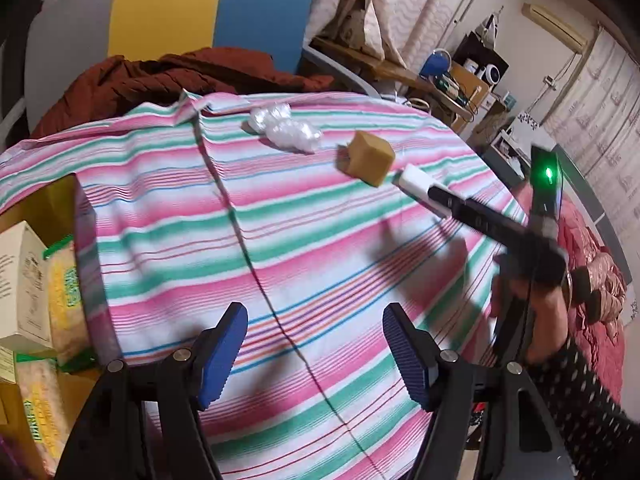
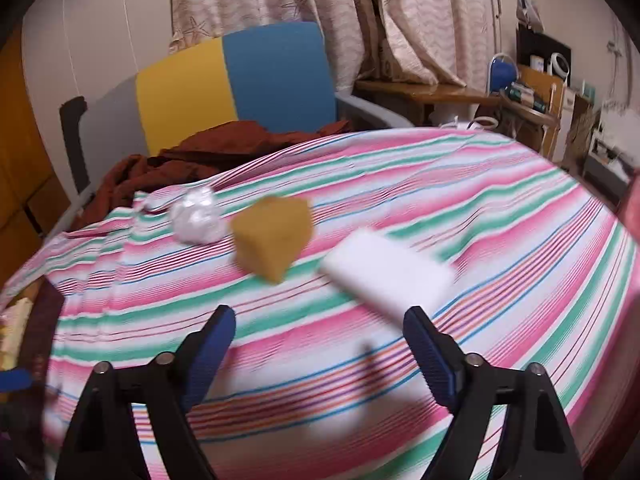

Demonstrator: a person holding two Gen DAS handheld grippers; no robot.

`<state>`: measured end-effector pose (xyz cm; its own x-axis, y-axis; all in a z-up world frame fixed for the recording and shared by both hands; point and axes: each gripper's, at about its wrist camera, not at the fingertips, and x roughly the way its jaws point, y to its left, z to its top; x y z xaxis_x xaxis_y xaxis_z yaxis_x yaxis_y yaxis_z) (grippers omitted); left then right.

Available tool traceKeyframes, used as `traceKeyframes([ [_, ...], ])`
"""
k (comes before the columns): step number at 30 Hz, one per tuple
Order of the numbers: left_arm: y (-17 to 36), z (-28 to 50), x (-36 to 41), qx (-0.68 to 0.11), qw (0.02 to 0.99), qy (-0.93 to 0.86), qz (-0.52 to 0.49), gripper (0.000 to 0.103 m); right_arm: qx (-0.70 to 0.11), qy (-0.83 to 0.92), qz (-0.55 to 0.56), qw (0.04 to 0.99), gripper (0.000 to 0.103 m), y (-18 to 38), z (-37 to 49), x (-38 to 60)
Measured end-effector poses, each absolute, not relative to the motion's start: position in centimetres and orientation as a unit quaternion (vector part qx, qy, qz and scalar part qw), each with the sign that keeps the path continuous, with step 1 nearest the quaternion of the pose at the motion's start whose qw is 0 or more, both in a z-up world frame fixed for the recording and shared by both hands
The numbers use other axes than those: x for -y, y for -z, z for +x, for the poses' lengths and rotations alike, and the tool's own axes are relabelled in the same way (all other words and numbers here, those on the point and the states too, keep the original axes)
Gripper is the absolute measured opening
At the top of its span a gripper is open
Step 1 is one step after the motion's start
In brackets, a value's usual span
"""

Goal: Organize objects
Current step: 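Move both grippers toward the yellow and white sponges on the cloth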

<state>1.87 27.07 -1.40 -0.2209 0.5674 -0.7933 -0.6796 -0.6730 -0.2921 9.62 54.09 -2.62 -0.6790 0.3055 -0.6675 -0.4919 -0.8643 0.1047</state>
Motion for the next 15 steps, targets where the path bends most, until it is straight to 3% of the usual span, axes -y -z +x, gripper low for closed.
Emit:
traceKeyframes([
  [9, 2.2, 2.2, -28.5, -0.085, 0.4, -0.77, -0.49, 0.071, -0.052, -0.891, -0.4, 0.209, 0.089, 3.8, 6.0, -58.7],
  [15, 2.7, 1.7, -29.7, -0.095, 0.399, -0.762, -0.501, 0.071, -0.059, -0.884, -0.427, 0.181, 0.089, 5.4, 4.5, -60.8],
])
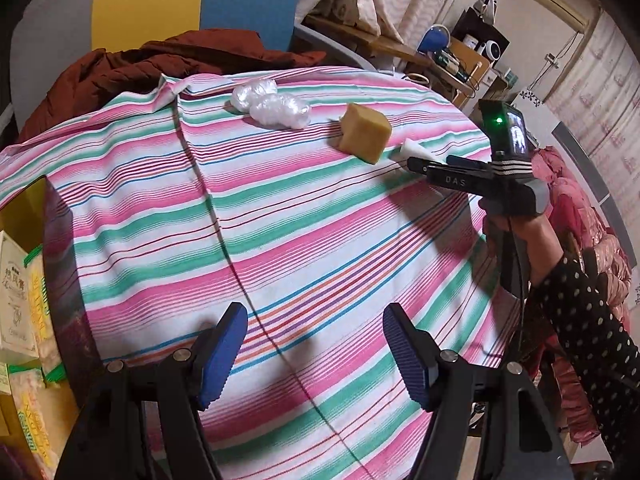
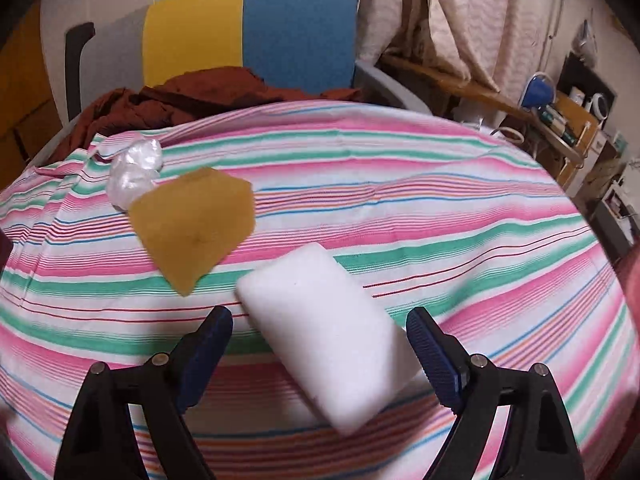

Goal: Organize objects
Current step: 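Move both grippers toward the yellow and white sponges on the cloth, then grasp the yellow sponge with the left gripper while the right gripper grasps the white sponge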

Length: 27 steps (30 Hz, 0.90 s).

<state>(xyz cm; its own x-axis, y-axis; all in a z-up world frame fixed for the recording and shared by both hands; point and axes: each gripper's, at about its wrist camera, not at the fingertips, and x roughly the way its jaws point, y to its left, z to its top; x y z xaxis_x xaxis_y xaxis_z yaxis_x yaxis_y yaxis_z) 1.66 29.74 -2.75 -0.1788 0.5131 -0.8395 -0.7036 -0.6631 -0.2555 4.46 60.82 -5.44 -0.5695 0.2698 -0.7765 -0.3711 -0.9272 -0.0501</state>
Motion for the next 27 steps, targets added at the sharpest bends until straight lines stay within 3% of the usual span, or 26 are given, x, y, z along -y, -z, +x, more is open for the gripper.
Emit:
traceKeyframes([
  [2, 2.9, 1.5, -30.3, -0.102, 0.4, -0.76, -0.503, 0.071, -0.072, -0.882, -0.427, 0.185, 0.089, 6.0, 4.4, -61.4],
  [6, 3.4, 0.8, -31.9, -0.115, 0.404, -0.754, -0.506, 0.071, -0.081, -0.886, -0.413, 0.195, 0.074, 5.8, 5.1, -61.5],
  [9, 4.1, 0.1, -33.5, -0.121, 0.404, -0.748, -0.512, 0.071, -0.087, -0.888, -0.402, 0.204, 0.07, 5.9, 5.3, -61.5],
  [12, 4.4, -0.7, -35.4, -0.126, 0.406, -0.745, -0.514, 0.071, -0.115, -0.892, -0.385, 0.208, 0.071, 5.6, 6.1, -61.7],
  [15, 4.5, -1.5, -37.4, -0.133, 0.409, -0.744, -0.511, 0.071, -0.132, -0.895, -0.375, 0.203, 0.085, 5.4, 6.7, -61.4],
  [17, 4.5, -2.1, -38.8, -0.136, 0.41, -0.745, -0.508, 0.071, -0.132, -0.9, -0.366, 0.199, 0.088, 5.2, 6.9, -61.1],
  [22, 4.4, -3.8, -43.0, -0.147, 0.408, -0.751, -0.499, 0.072, -0.129, -0.899, -0.368, 0.198, 0.087, 5.6, 6.6, -61.1],
  [24, 4.5, -4.3, -44.9, -0.158, 0.408, -0.753, -0.491, 0.072, -0.124, -0.899, -0.367, 0.203, 0.079, 5.7, 6.5, -61.0],
  [27, 5.1, -5.4, -47.2, -0.163, 0.406, -0.755, -0.489, 0.072, -0.119, -0.899, -0.368, 0.208, 0.079, 5.9, 6.4, -61.0],
])
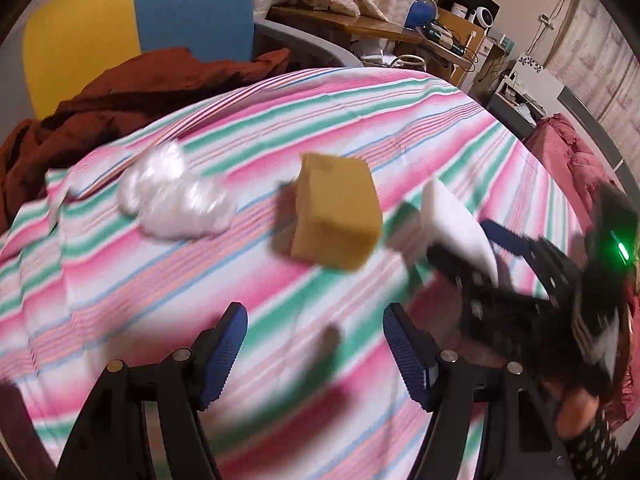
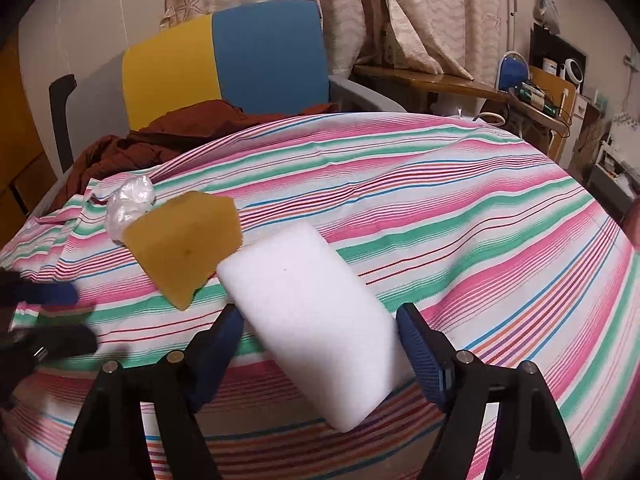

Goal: Organize objects
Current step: 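Grasp the yellow sponge with the left gripper while the right gripper grasps the white sponge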

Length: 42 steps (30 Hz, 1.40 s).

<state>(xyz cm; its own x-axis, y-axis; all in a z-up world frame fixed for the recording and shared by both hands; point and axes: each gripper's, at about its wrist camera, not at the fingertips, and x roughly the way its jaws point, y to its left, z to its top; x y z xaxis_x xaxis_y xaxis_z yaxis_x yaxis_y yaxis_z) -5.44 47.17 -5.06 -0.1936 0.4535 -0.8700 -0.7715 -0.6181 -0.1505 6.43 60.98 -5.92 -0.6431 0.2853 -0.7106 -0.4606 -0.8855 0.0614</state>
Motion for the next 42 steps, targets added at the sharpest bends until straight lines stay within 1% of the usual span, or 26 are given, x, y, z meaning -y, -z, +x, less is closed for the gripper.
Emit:
traceKeyframes([
  [3, 6.0, -6.6, -48.8, -0.155, 0.402, -0.755, -0.494, 0.072, -0.118, -0.9, -0.362, 0.213, 0.075, 6.0, 6.6, -60.9],
  [8, 6.9, -7.1, -50.6, -0.179, 0.398, -0.761, -0.479, 0.072, -0.123, -0.902, -0.353, 0.217, 0.073, 6.1, 6.8, -61.1],
  [10, 6.8, -7.0, -50.6, -0.174, 0.407, -0.767, -0.465, 0.069, -0.117, -0.902, -0.354, 0.22, 0.073, 6.1, 6.7, -60.9],
  [11, 6.8, -6.9, -50.6, -0.17, 0.412, -0.767, -0.46, 0.067, -0.115, -0.902, -0.354, 0.221, 0.072, 6.1, 6.8, -60.9],
  [12, 6.9, -6.9, -50.5, -0.168, 0.414, -0.768, -0.458, 0.06, -0.112, -0.902, -0.353, 0.223, 0.072, 6.1, 6.8, -60.8],
  [13, 7.1, -6.8, -50.3, -0.167, 0.416, -0.768, -0.457, 0.051, -0.108, -0.902, -0.354, 0.225, 0.072, 6.1, 6.8, -60.7],
  [14, 7.2, -6.6, -50.1, -0.162, 0.423, -0.766, -0.456, 0.05, -0.107, -0.901, -0.354, 0.225, 0.072, 6.1, 6.7, -60.7],
  [21, 7.1, -5.0, -47.3, -0.165, 0.427, -0.79, -0.409, 0.049, -0.098, -0.903, -0.347, 0.234, 0.07, 6.0, 6.9, -60.4],
  [27, 7.2, -2.7, -45.5, -0.2, 0.412, -0.811, -0.364, 0.048, -0.098, -0.906, -0.336, 0.237, 0.067, 5.8, 7.3, -60.5],
  [31, 7.2, -2.2, -44.7, -0.201, 0.408, -0.813, -0.362, 0.048, -0.089, -0.909, -0.328, 0.241, 0.067, 5.4, 7.5, -60.2],
  [36, 7.2, -2.3, -43.2, -0.173, 0.406, -0.814, -0.377, 0.048, -0.075, -0.914, -0.315, 0.244, 0.067, 4.9, 7.8, -59.6],
  [42, 7.3, -1.6, -41.4, -0.161, 0.401, -0.817, -0.381, 0.048, -0.061, -0.919, -0.3, 0.248, 0.067, 4.1, 8.1, -58.9],
])
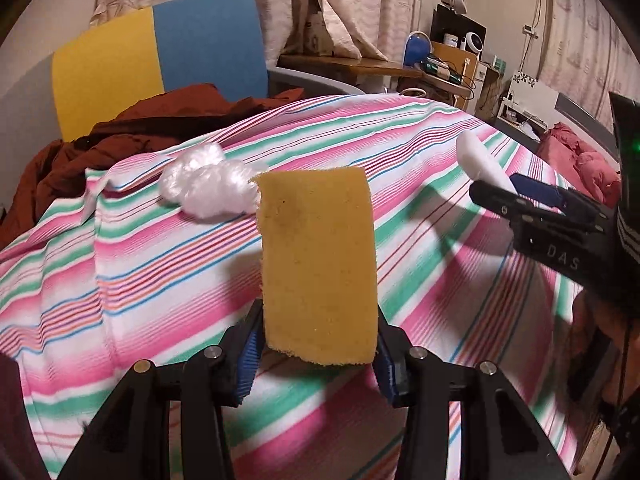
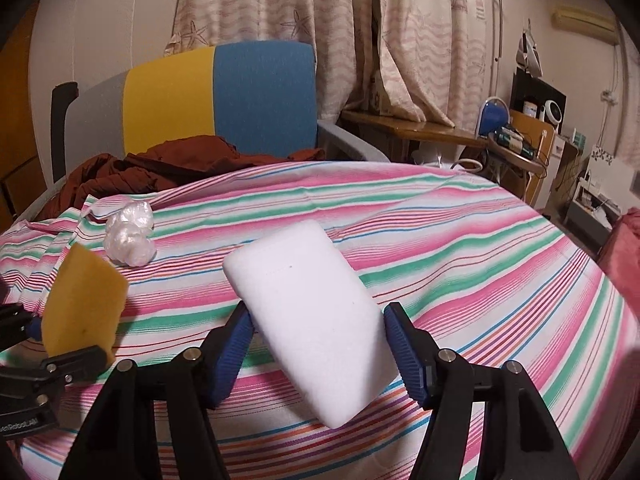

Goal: Organize objects
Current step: 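Grasp the yellow sponge with the left gripper while the right gripper grasps the white sponge, then carry both sponges over the gold tray and release them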

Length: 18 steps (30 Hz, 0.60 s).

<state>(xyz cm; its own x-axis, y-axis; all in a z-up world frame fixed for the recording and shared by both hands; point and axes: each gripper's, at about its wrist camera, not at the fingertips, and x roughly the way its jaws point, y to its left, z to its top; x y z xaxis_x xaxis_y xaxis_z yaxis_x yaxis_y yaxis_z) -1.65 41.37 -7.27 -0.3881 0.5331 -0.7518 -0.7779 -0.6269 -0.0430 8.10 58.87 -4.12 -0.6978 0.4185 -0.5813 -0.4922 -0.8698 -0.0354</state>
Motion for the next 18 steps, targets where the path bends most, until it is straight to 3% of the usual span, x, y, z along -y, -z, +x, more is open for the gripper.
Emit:
traceKeyframes([
  [11, 7.5, -0.9, -38.5, -0.148, 0.401, -0.814, -0.393, 0.048, -0.102, -0.931, -0.281, 0.208, 0.067, 2.5, 9.6, -53.9],
  [18, 7.2, -2.0, -35.1, -0.082, 0.393, -0.817, -0.413, 0.048, -0.168, -0.925, -0.278, 0.195, 0.067, 3.3, 11.4, -51.0],
])
